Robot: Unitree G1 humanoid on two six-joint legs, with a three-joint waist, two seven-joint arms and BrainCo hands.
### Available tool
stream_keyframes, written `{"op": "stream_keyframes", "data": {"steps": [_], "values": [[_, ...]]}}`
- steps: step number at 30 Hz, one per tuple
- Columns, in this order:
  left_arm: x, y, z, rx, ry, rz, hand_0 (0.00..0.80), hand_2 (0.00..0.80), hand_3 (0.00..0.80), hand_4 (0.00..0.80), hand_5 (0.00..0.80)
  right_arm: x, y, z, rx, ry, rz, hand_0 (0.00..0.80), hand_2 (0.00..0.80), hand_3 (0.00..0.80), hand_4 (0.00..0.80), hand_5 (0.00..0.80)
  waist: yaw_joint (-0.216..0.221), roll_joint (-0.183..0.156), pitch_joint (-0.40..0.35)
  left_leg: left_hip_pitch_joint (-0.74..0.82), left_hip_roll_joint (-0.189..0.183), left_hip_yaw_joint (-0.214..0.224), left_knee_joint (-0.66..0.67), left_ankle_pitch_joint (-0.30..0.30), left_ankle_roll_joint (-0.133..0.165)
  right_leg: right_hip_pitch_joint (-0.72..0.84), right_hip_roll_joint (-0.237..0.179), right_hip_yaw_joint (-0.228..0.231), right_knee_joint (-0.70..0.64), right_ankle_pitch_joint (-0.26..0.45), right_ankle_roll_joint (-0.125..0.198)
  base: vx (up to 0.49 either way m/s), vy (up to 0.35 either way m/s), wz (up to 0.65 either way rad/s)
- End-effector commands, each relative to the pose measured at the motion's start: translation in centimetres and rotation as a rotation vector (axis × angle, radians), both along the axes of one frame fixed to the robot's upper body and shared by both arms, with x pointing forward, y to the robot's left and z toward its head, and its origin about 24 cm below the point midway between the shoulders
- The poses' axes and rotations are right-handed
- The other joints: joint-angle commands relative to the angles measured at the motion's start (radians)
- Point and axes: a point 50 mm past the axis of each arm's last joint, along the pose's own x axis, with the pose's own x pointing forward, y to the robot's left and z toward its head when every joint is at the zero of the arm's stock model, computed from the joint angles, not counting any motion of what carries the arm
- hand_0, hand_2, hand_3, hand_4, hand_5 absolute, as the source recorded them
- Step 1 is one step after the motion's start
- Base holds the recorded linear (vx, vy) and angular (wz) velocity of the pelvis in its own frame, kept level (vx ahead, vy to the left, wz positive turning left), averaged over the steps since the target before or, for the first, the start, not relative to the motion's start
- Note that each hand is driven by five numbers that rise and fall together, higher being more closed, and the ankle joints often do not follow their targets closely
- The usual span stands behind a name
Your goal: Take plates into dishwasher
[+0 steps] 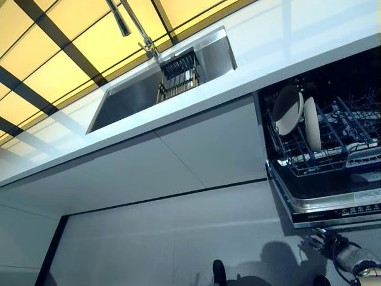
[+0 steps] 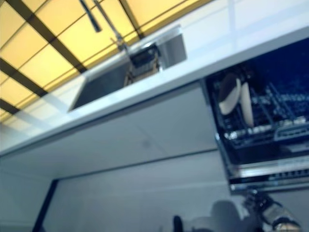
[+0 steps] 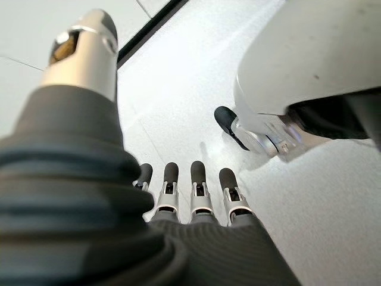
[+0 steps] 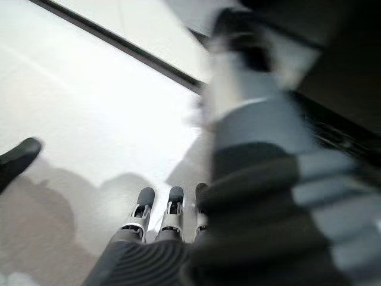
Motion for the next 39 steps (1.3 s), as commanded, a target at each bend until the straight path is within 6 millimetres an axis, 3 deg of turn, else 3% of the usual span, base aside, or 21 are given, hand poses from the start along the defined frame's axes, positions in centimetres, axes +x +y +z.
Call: {"op": "stream_keyframes", "data": {"steps": [1, 7, 17, 33, 39], "values": [[3.9, 1.8, 1.1, 0.043, -0.098, -0.03, 0.0, 0.0, 0.0, 0.0, 0.0, 10.4, 2.0, 12.0, 0.017, -0.569, -0.003, 0.0, 0.0, 0.0, 0.0, 0.0, 0.056, -0.064, 0.038, 0.012, -0.076, 0.022, 0.142, -0.084, 0.018, 0.025, 0.06, -0.095, -0.002, -0.009, -0.178, -0.074, -0.069, 0.03], [5.2, 2.7, 1.6, 0.073, -0.123, -0.032, 0.0, 0.0, 0.0, 0.0, 0.0, 12.4, 3.3, 16.7, -0.001, -0.824, 0.071, 0.0, 0.0, 0.0, 0.0, 0.0, 0.057, -0.101, 0.043, -0.005, -0.058, 0.038, 0.152, -0.091, 0.019, 0.006, 0.07, -0.096, 0.002, -0.008, -0.174, -0.043, -0.059, 0.0], [6.9, 3.9, 2.5, 0.114, -0.148, -0.03, 0.0, 0.0, 0.0, 0.0, 0.0, 13.3, 4.0, 22.0, -0.057, -1.022, 0.132, 0.0, 0.0, 0.0, 0.0, 0.0, 0.066, -0.146, 0.035, -0.035, -0.037, 0.053, 0.19, -0.106, 0.029, -0.018, 0.083, -0.09, 0.016, 0.005, -0.172, 0.001, -0.061, -0.02], [7.4, 5.9, 3.1, 0.19, -0.146, -0.048, 0.0, 0.0, 0.0, 0.0, 0.0, 13.7, 5.1, 25.2, -0.055, -1.192, 0.173, 0.0, 0.0, 0.0, 0.0, 0.0, 0.11, -0.225, 0.015, -0.046, -0.021, 0.036, 0.204, -0.121, 0.042, 0.011, 0.103, -0.114, -0.004, 0.016, -0.172, 0.013, -0.061, 0.05], [7.4, 6.5, 3.2, 0.214, -0.144, -0.047, 0.0, 0.0, 0.0, 0.0, 0.0, 13.9, 5.3, 24.6, -0.075, -1.14, 0.167, 0.0, 0.0, 0.0, 0.0, 0.0, 0.121, -0.246, 0.005, -0.041, -0.019, 0.029, 0.192, -0.119, 0.043, 0.029, 0.112, -0.122, -0.024, 0.022, -0.171, 0.007, -0.04, 0.16]]}}
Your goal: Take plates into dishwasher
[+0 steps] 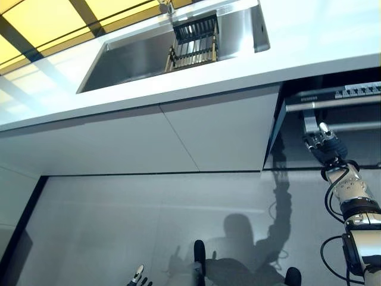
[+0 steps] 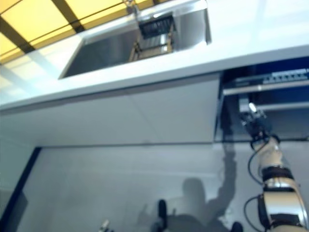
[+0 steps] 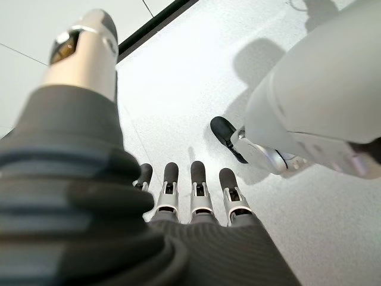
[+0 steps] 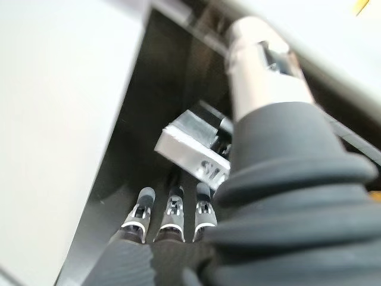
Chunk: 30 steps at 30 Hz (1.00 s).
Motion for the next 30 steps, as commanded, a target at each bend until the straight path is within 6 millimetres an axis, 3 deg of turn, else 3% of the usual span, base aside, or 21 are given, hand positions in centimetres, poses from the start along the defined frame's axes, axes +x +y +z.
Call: {"op": "stream_keyframes", "data": {"steps": [1, 4, 8, 10, 11, 12, 13, 15, 16, 18, 23, 26, 28, 30], "values": [[1.6, 2.5, 1.0, 0.102, -0.022, -0.037, 0.0, 0.0, 0.0, 0.0, 0.0, 1.5, 1.5, 6.9, -0.04, -0.237, 0.045, 0.0, 0.0, 0.0, 0.0, 0.0, 0.039, -0.079, -0.058, 0.012, -0.035, 0.024, 0.125, -0.133, 0.033, -0.01, 0.099, -0.044, 0.014, 0.01, -0.163, -0.004, -0.04, 0.18], [1.5, 2.8, 1.0, 0.114, -0.023, -0.04, 0.0, 0.0, 0.0, 0.0, 0.0, 1.4, 1.3, 5.8, -0.039, -0.183, 0.027, 0.0, 0.0, 0.0, 0.0, 0.0, 0.043, -0.096, -0.066, 0.023, -0.032, 0.024, 0.103, -0.126, 0.032, 0.009, 0.109, -0.05, -0.013, 0.019, -0.16, 0.0, -0.054, 0.11], [1.4, 3.2, 1.0, 0.13, -0.02, -0.038, 0.0, 0.0, 0.0, 0.0, 0.0, 1.1, 0.9, 2.7, -0.096, -0.022, -0.001, 0.0, 0.0, 0.0, 0.0, 0.0, 0.045, -0.124, -0.084, 0.041, -0.028, 0.02, 0.066, -0.115, 0.029, 0.033, 0.119, -0.05, -0.055, 0.039, -0.151, 0.007, -0.048, 0.06], [1.4, 3.6, 1.1, 0.143, -0.024, -0.027, 0.0, 0.0, 0.0, 0.0, 0.0, 0.6, 0.9, -0.7, -0.12, 0.117, -0.002, 0.0, 0.0, 0.0, 0.0, 0.0, 0.044, -0.152, -0.106, 0.057, -0.026, 0.013, 0.024, -0.098, 0.033, 0.046, 0.128, -0.042, -0.097, 0.069, -0.141, 0.018, -0.048, 0.03], [1.4, 3.6, 1.1, 0.145, -0.024, -0.025, 0.0, 0.0, 0.0, 0.0, 0.0, 0.6, 0.9, -1.1, -0.117, 0.13, 0.002, 0.0, 0.0, 0.0, 0.0, 0.0, 0.044, -0.155, -0.11, 0.061, -0.026, 0.012, 0.018, -0.097, 0.033, 0.048, 0.129, -0.041, -0.103, 0.072, -0.139, 0.026, -0.047, -0.01], [1.3, 3.6, 1.0, 0.151, -0.019, -0.022, 0.0, 0.0, 0.0, 0.0, 0.0, 0.1, 1.0, -3.2, -0.114, 0.203, 0.005, 0.0, 0.0, 0.0, 0.0, 0.0, 0.044, -0.17, -0.126, 0.074, -0.025, 0.009, -0.005, -0.093, 0.034, 0.059, 0.134, -0.035, -0.125, 0.082, -0.133, 0.046, -0.032, -0.02], [1.2, 3.6, 1.0, 0.152, -0.017, -0.021, 0.0, 0.0, 0.0, 0.0, 0.0, -0.1, 1.0, -3.8, -0.115, 0.224, 0.006, 0.0, 0.0, 0.0, 0.0, 0.0, 0.044, -0.175, -0.133, 0.08, -0.024, 0.009, -0.015, -0.091, 0.035, 0.063, 0.135, -0.034, -0.134, 0.087, -0.131, 0.092, -0.036, -0.06], [1.0, 3.7, 0.9, 0.161, -0.007, -0.005, 0.0, 0.0, 0.0, 0.0, 0.0, -1.7, 1.5, -8.3, -0.122, 0.383, 0.035, 0.0, 0.0, 0.0, 0.0, 0.0, 0.038, -0.204, -0.179, 0.12, -0.018, 0.009, -0.074, -0.077, 0.034, 0.093, 0.15, -0.022, -0.185, 0.108, -0.119, 0.136, -0.024, -0.03], [0.9, 3.8, 0.9, 0.162, -0.005, -0.005, 0.0, 0.0, 0.0, 0.0, 0.0, -1.8, 1.5, -8.6, -0.119, 0.389, 0.037, 0.0, 0.0, 0.0, 0.0, 0.0, 0.038, -0.205, -0.181, 0.123, -0.017, 0.009, -0.079, -0.076, 0.034, 0.095, 0.151, -0.021, -0.189, 0.11, -0.119, 0.151, -0.019, 0.01], [0.7, 3.8, 0.7, 0.174, 0.019, -0.008, 0.0, 0.0, 0.0, 0.0, 0.0, -4.0, 2.1, -13.0, -0.102, 0.532, 0.072, 0.0, 0.0, 0.0, 0.0, 0.0, 0.034, -0.224, -0.226, 0.159, -0.01, 0.015, -0.118, -0.072, 0.032, 0.126, 0.163, -0.017, -0.227, 0.123, -0.111, 0.147, -0.001, -0.01], [0.7, 3.8, 0.6, 0.177, 0.038, -0.014, 0.0, 0.0, 0.0, 0.0, 0.0, -8.3, 3.8, -19.3, -0.03, 0.711, 0.115, 0.0, 0.0, 0.0, 0.0, 0.0, 0.022, -0.251, -0.284, 0.191, -0.008, 0.016, -0.134, -0.085, 0.03, 0.167, 0.182, -0.018, -0.275, 0.14, -0.106, 0.102, -0.001, 0.0], [0.7, 3.6, 0.5, 0.174, 0.048, -0.016, 0.0, 0.0, 0.0, 0.0, 0.0, -10.5, 4.4, -21.6, 0.008, 0.772, 0.126, 0.0, 0.0, 0.0, 0.0, 0.0, 0.018, -0.257, -0.305, 0.198, -0.008, 0.02, -0.134, -0.09, 0.029, 0.175, 0.189, -0.021, -0.283, 0.14, -0.107, 0.066, -0.001, 0.01], [0.5, 3.2, 0.2, 0.168, 0.062, -0.021, 0.0, 0.0, 0.0, 0.0, 0.0, -13.3, 5.4, -24.2, 0.042, 0.837, 0.147, 0.0, 0.0, 0.0, 0.0, 0.0, 0.015, -0.262, -0.324, 0.205, -0.007, 0.021, -0.134, -0.092, 0.027, 0.178, 0.197, -0.025, -0.285, 0.138, -0.108, 0.069, -0.003, -0.01], [0.3, 3.0, 0.1, 0.174, 0.074, -0.034, 0.0, 0.0, 0.0, 0.0, 0.0, -14.5, 6.2, -25.3, 0.053, 0.863, 0.173, 0.0, 0.0, 0.0, 0.0, 0.0, 0.012, -0.264, -0.333, 0.21, -0.005, 0.026, -0.134, -0.093, 0.025, 0.176, 0.2, -0.026, -0.285, 0.138, -0.108, 0.048, 0.011, -0.01]]}}
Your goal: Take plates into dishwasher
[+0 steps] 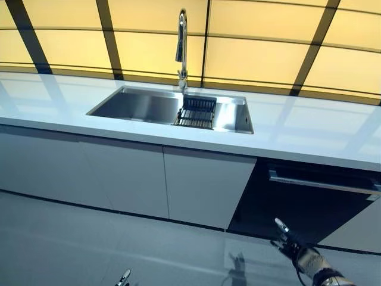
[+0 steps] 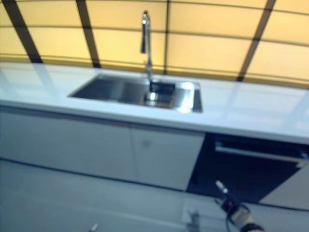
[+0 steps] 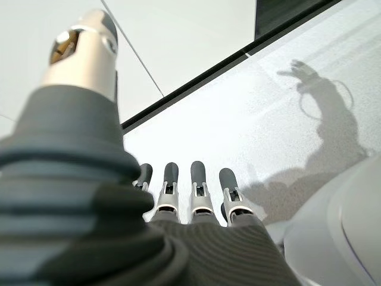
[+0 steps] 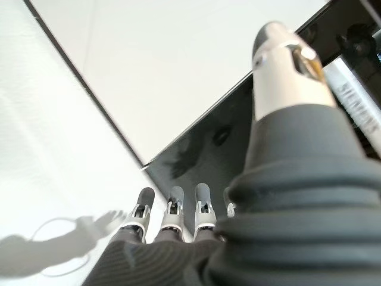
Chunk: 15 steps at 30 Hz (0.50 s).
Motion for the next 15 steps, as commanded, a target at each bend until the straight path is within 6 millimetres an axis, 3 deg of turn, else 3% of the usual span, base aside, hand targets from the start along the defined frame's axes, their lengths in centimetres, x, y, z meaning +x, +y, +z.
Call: {"op": "stream_keyframes", "data": {"steps": [1, 8, 15], "values": [[1.1, -0.3, -0.1, 0.034, 0.006, -0.013, 0.0, 0.0, 0.0, 0.0, 0.0, -0.2, 0.5, -0.2, -0.002, -0.036, 0.056, 0.0, 0.0, 0.0, 0.0, 0.0, 0.014, 0.047, -0.011, 0.059, -0.033, 0.027, -0.002, -0.085, 0.057, -0.072, 0.121, -0.01, -0.004, 0.081, -0.102, 0.054, 0.022, -0.02], [-1.0, -1.0, -1.1, 0.049, 0.122, -0.06, 0.0, 0.0, 0.0, 0.0, 0.0, -5.7, 5.3, -4.3, 0.031, 0.171, 0.206, 0.0, 0.0, 0.0, 0.0, 0.0, -0.011, 0.043, -0.034, 0.084, -0.033, 0.049, -0.002, -0.098, 0.061, -0.052, 0.118, -0.014, -0.004, 0.074, -0.102, 0.056, 0.034, -0.01], [-3.2, -2.6, -2.0, 0.004, 0.237, -0.065, 0.0, 0.0, 0.0, 0.0, 0.0, -9.7, 7.1, -5.9, 0.087, 0.341, 0.226, 0.0, 0.0, 0.0, 0.0, 0.0, -0.014, 0.047, -0.039, 0.1, -0.035, 0.054, -0.002, -0.108, 0.065, -0.038, 0.108, -0.026, -0.004, 0.073, -0.096, 0.044, 0.03, -0.01]]}}
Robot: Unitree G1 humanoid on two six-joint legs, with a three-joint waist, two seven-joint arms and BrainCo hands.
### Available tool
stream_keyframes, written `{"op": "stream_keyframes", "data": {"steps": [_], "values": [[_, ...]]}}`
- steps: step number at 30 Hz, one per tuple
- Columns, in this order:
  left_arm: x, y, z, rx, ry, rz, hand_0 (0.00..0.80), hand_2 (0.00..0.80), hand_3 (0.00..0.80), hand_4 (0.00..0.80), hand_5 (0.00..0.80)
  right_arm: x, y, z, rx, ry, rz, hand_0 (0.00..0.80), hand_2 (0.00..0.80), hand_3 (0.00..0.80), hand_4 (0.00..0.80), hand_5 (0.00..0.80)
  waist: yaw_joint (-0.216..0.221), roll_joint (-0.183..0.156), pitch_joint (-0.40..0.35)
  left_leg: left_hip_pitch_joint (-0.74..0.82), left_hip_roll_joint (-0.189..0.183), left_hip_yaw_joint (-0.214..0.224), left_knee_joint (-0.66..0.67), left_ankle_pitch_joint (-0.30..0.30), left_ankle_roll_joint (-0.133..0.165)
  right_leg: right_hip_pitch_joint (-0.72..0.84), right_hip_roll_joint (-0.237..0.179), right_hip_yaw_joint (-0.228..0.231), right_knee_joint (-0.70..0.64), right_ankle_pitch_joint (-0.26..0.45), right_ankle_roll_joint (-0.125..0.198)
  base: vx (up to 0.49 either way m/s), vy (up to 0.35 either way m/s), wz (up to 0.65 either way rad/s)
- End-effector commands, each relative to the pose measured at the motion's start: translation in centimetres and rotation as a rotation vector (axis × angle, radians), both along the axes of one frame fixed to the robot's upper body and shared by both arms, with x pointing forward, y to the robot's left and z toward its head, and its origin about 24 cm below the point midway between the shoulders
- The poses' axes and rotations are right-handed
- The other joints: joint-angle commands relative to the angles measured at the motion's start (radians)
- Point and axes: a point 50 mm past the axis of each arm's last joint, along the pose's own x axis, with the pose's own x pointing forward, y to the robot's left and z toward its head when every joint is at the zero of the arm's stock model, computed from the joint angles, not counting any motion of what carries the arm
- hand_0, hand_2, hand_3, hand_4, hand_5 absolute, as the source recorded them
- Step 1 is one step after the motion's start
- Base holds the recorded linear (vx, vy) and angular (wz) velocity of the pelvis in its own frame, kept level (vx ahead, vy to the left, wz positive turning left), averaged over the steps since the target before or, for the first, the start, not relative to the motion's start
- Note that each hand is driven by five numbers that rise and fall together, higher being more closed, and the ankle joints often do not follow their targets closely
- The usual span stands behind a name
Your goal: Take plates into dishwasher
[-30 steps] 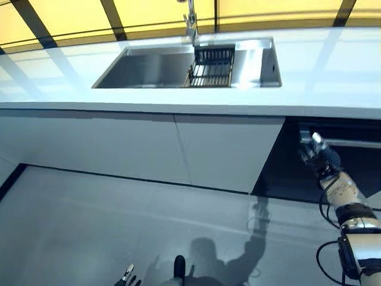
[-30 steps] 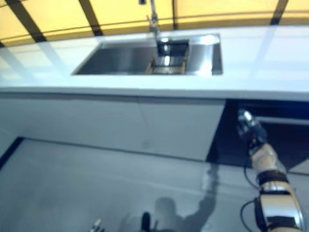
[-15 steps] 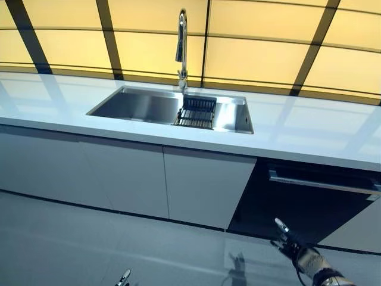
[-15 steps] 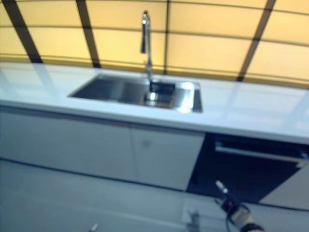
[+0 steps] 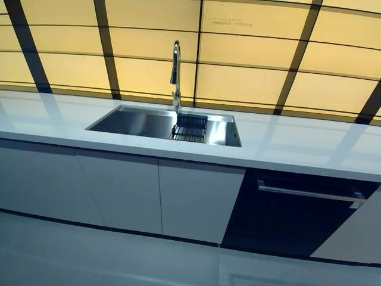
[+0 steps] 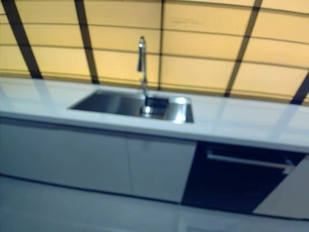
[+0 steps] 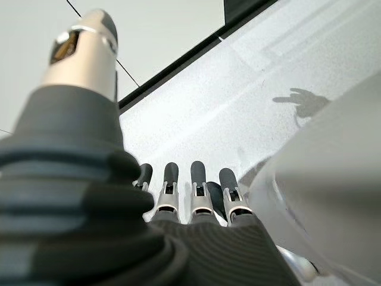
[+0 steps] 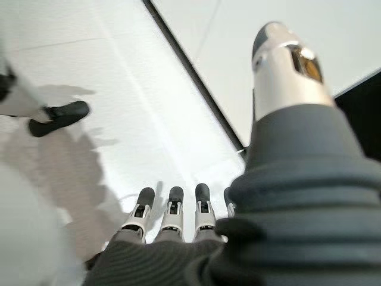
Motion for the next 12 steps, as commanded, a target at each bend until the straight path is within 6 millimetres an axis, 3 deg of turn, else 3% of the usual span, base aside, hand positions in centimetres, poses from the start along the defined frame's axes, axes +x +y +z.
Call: {"op": "stream_keyframes", "data": {"steps": [1, 12], "values": [[0.42, -1.54, -0.38, -0.033, 0.038, -0.022, 0.0, 0.0, 0.0, 0.0, 0.0, 1.37, 0.45, 0.14, -0.002, -0.009, 0.02, 0.0, 0.0, 0.0, 0.0, 0.0, 0.01, 0.022, 0.028, 0.082, -0.065, 0.051, -0.001, -0.107, 0.069, -0.053, 0.078, -0.033, 0.0, 0.083, -0.077, 0.04, 0.015, 0.0], [0.06, -1.26, -0.37, -0.029, 0.03, -0.04, 0.0, 0.0, 0.0, 0.0, 0.0, 1.13, 0.07, 0.15, -0.023, -0.033, 0.026, 0.0, 0.0, 0.0, 0.0, 0.0, 0.002, 0.023, 0.033, 0.092, -0.063, 0.056, -0.001, -0.114, 0.067, -0.049, 0.077, -0.033, 0.0, 0.083, -0.07, 0.004, 0.002, 0.0]]}}
